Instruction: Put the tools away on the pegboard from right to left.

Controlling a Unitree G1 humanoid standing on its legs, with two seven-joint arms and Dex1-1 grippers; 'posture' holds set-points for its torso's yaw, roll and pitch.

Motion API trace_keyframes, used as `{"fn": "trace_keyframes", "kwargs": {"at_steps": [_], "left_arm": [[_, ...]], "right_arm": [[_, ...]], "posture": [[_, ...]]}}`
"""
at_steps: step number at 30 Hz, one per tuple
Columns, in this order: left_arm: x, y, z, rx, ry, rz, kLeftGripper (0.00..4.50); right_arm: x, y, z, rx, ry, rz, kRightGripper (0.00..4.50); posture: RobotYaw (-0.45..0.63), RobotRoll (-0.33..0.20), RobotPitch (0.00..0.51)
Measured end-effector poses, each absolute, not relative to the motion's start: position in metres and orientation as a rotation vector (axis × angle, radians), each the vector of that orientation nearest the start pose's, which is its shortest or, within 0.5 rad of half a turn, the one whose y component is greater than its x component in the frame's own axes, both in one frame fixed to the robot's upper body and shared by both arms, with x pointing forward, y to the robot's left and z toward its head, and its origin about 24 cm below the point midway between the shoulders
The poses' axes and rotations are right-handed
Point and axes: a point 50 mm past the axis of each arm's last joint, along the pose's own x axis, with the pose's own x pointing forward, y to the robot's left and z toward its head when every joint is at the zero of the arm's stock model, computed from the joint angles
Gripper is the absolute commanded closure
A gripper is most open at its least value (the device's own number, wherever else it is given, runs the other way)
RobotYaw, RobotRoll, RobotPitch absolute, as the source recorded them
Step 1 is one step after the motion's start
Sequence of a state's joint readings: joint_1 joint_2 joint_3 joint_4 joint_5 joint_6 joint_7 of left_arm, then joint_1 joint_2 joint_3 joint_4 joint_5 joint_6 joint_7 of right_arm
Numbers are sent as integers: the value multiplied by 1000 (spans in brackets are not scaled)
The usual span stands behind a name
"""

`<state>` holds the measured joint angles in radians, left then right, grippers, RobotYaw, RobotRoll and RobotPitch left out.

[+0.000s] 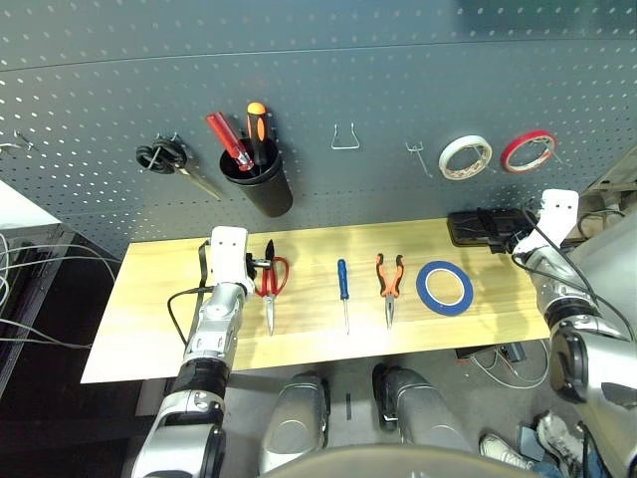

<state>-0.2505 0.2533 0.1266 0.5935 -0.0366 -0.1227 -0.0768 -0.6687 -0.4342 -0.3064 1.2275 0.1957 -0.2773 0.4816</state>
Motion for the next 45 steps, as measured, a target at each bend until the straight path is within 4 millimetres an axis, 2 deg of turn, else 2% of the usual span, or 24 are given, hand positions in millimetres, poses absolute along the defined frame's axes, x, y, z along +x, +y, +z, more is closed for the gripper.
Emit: {"fn": "trace_keyframes", "kwargs": {"at_steps": [1, 3, 6, 12, 14, 17, 20, 28, 38, 45], "left_arm": [[287, 232, 0, 164, 206, 73, 19], [288, 232, 1, 158, 203, 68, 19], [289, 222, 0, 153, 198, -14, 19], [284, 183, 13, 228, 116, -352, 19], [282, 168, 17, 264, 100, -472, 19], [281, 156, 19, 308, 95, -584, 19], [280, 150, 20, 331, 106, -635, 19], [278, 135, 24, 358, 89, -719, 19], [271, 122, 20, 366, 106, -791, 19], [261, 113, 17, 378, 110, -869, 19]], "right_arm": [[334, -284, 39, 60, 158, 54, 0], [334, -284, 39, 58, 158, 55, 0], [334, -284, 39, 55, 157, 61, 0], [339, -283, 44, 73, 189, 87, 0], [341, -279, 44, 83, 235, 115, 0], [342, -268, 37, 85, 312, 171, 0], [338, -256, 24, 102, 413, 208, 0], [318, -248, 2, 62, 594, 234, 0], [297, -244, -15, 18, 712, 209, 0], [300, -245, -14, -13, 721, 174, 0]], "posture": [[96, 0, 176], [80, 0, 172], [72, 0, 177], [71, 0, 180], [69, 0, 182], [66, 0, 186], [70, 0, 193], [39, 0, 214], [50, 0, 248], [53, 0, 266]]}}
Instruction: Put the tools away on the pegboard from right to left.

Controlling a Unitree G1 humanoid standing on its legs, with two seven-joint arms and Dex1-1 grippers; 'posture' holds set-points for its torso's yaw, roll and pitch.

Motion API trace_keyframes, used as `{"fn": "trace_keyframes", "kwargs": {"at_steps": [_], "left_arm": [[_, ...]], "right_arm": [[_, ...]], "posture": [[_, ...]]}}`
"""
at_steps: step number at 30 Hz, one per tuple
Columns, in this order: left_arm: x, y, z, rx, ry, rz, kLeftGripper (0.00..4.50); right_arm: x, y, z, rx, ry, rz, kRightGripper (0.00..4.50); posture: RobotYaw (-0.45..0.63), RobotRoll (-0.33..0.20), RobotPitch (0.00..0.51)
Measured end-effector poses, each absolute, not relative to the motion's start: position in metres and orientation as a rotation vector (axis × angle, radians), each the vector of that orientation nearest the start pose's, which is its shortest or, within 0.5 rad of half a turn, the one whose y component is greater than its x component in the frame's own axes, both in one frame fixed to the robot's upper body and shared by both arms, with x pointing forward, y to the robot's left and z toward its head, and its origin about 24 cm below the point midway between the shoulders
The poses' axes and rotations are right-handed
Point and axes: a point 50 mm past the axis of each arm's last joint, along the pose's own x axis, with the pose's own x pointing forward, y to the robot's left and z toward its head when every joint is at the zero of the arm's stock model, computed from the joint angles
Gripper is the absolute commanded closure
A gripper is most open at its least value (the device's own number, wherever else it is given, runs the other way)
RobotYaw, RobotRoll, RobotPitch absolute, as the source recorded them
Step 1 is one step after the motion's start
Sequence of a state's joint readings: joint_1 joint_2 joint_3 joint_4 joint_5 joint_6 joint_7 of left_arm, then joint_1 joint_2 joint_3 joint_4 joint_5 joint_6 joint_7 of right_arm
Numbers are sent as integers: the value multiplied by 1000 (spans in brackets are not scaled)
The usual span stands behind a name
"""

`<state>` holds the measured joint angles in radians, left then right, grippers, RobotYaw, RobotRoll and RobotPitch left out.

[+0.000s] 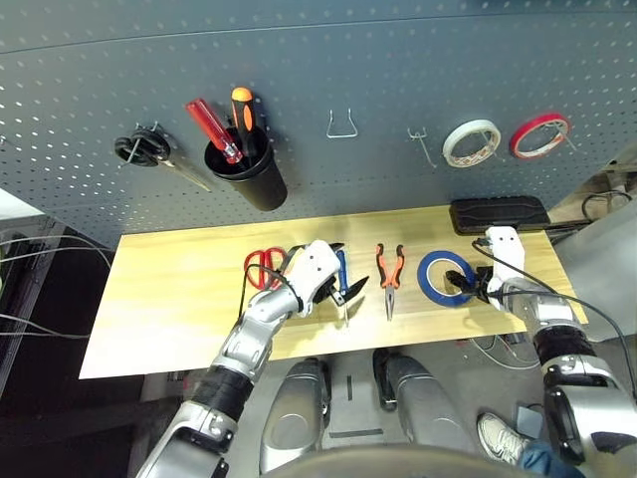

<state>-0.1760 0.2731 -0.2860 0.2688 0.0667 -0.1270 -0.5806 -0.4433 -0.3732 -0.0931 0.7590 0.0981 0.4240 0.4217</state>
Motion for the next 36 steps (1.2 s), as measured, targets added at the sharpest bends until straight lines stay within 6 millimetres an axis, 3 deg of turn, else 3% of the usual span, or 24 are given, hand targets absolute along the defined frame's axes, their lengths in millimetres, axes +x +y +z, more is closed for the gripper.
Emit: {"fn": "trace_keyframes", "kwargs": {"at_steps": [2, 5, 14, 25, 36], "left_arm": [[259, 111, 15, 383, 115, -887, 19], [259, 110, 15, 385, 114, -891, 0], [263, 109, 21, 396, 82, -897, 0], [270, 112, 20, 408, 74, -889, 0], [275, 117, 31, 419, -12, -843, 0]], "right_arm": [[302, -245, -13, -14, 722, 167, 0], [302, -245, -13, -14, 728, 156, 629], [303, -243, -13, -5, 746, 138, 3695], [303, -241, -9, 5, 733, 156, 3781], [287, -225, 36, -123, 498, 367, 3782]], "posture": [[52, 0, 268], [51, 0, 264], [44, 0, 227], [47, 0, 195], [27, 0, 185]]}}
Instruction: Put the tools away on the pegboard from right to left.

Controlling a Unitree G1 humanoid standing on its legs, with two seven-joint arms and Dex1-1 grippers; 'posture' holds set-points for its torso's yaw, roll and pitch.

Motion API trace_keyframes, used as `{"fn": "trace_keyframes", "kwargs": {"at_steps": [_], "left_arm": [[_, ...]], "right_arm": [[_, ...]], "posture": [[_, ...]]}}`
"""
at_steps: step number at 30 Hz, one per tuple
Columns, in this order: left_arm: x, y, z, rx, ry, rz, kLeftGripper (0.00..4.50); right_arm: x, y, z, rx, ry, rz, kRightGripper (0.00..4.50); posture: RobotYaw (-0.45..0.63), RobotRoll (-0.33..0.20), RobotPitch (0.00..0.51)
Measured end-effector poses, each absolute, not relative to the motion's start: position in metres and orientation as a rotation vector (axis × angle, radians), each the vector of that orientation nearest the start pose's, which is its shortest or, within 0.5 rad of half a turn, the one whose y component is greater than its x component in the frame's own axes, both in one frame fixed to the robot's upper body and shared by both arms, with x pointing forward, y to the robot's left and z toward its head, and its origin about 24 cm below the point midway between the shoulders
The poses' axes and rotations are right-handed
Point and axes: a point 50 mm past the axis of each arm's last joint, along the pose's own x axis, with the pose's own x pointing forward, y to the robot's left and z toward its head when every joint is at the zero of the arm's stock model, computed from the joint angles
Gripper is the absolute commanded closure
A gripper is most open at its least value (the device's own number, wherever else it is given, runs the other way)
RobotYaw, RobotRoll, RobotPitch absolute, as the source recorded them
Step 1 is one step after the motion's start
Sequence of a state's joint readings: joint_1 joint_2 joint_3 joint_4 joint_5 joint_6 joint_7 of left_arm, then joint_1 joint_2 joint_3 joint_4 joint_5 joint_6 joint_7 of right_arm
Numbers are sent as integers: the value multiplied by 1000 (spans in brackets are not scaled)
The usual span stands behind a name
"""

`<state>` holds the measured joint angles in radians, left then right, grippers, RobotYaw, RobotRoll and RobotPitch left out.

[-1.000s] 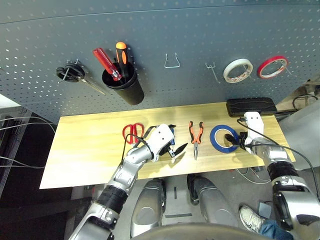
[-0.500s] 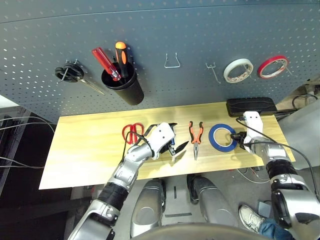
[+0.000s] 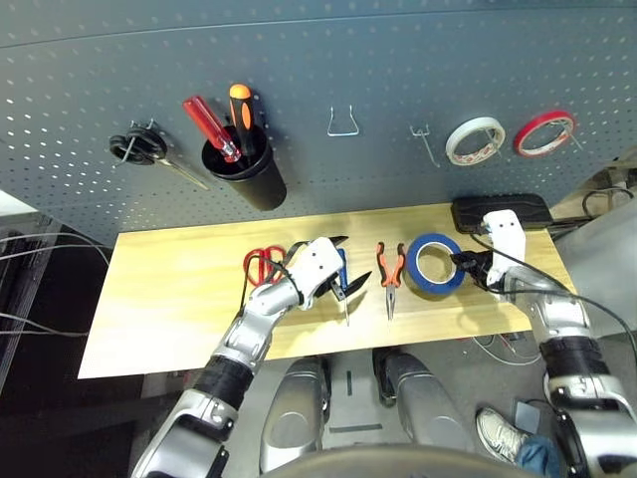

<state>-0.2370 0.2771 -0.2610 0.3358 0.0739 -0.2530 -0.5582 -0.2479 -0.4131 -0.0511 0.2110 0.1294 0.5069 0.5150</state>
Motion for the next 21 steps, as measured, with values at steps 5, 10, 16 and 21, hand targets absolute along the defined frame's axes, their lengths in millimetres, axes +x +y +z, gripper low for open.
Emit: {"fn": "trace_keyframes", "kwargs": {"at_steps": [5, 10, 16, 21], "left_arm": [[277, 118, 47, 405, -128, -805, 0], [274, 118, 70, 394, -253, -792, 0], [271, 118, 88, 373, -345, -772, 0], [272, 119, 94, 369, -371, -749, 0]], "right_arm": [[282, -231, 49, -240, 359, 386, 3782], [284, -230, 62, -324, 200, 404, 3782], [287, -221, 83, -386, -26, 459, 3784], [297, -211, 104, -410, -186, 484, 3784]], "posture": [[21, 0, 189], [19, 0, 194], [26, 0, 196], [30, 0, 196]]}}
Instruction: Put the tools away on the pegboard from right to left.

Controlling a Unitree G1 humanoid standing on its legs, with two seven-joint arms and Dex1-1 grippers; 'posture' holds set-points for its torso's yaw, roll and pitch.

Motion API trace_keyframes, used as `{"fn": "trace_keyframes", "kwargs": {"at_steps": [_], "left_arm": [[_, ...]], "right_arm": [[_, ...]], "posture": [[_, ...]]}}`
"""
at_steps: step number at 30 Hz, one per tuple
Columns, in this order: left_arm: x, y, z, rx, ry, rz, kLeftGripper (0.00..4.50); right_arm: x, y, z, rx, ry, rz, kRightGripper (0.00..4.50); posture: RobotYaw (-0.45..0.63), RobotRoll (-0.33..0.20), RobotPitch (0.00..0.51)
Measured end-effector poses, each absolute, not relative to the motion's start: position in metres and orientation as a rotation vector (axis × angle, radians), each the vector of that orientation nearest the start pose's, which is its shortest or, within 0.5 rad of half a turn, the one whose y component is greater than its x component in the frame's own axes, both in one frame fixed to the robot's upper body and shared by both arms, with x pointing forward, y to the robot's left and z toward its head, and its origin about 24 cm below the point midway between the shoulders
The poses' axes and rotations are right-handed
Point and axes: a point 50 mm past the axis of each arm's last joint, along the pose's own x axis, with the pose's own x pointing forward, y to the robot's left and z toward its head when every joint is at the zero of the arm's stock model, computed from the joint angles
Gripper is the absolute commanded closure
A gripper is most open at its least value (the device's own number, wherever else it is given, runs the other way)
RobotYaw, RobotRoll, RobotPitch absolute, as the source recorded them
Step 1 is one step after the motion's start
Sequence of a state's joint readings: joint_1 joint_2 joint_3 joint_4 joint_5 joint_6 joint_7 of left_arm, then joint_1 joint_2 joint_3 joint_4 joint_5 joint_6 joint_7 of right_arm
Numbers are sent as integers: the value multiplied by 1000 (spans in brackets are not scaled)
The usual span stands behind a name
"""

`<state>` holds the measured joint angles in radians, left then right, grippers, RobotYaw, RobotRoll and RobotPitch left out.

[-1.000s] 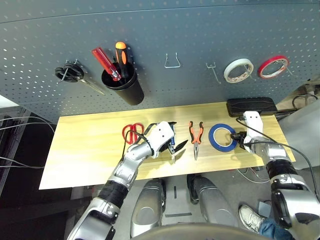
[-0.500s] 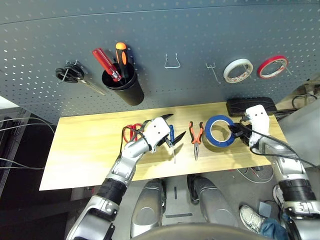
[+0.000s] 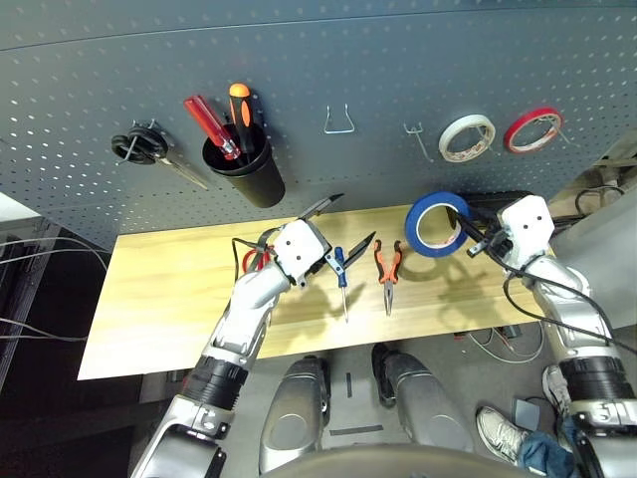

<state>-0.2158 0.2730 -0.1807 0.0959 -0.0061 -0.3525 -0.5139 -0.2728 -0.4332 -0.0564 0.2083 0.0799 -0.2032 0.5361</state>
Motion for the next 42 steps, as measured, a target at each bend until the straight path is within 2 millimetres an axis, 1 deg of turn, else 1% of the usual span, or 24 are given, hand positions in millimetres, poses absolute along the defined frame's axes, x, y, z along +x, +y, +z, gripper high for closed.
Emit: {"fn": "trace_keyframes", "kwargs": {"at_steps": [4, 9, 15, 21, 26, 33, 36, 38, 42], "left_arm": [[273, 117, 100, 364, -401, -737, 0], [275, 114, 108, 363, -433, -727, 0], [276, 113, 108, 363, -436, -727, 0], [276, 113, 108, 365, -436, -728, 0], [276, 113, 108, 370, -434, -730, 0], [276, 112, 108, 376, -435, -732, 0], [276, 111, 108, 376, -436, -730, 0], [276, 111, 108, 376, -439, -726, 0], [277, 111, 109, 386, -444, -716, 0]], "right_arm": [[302, -205, 115, -419, -266, 492, 3784], [301, -203, 116, -427, -309, 516, 3784], [298, -198, 119, -454, -350, 570, 3784], [294, -193, 128, -484, -428, 587, 3784], [295, -194, 133, -472, -458, 541, 3784], [303, -194, 152, -458, -532, 464, 3784], [308, -195, 158, -448, -553, 422, 3784], [316, -198, 158, -447, -538, 376, 3784], [326, -202, 149, -444, -491, 317, 3784]], "posture": [[37, 0, 195], [37, 0, 194], [32, 0, 197], [28, 0, 205], [29, 0, 207], [34, 0, 208], [39, 0, 201], [44, 0, 198], [54, 0, 191]]}}
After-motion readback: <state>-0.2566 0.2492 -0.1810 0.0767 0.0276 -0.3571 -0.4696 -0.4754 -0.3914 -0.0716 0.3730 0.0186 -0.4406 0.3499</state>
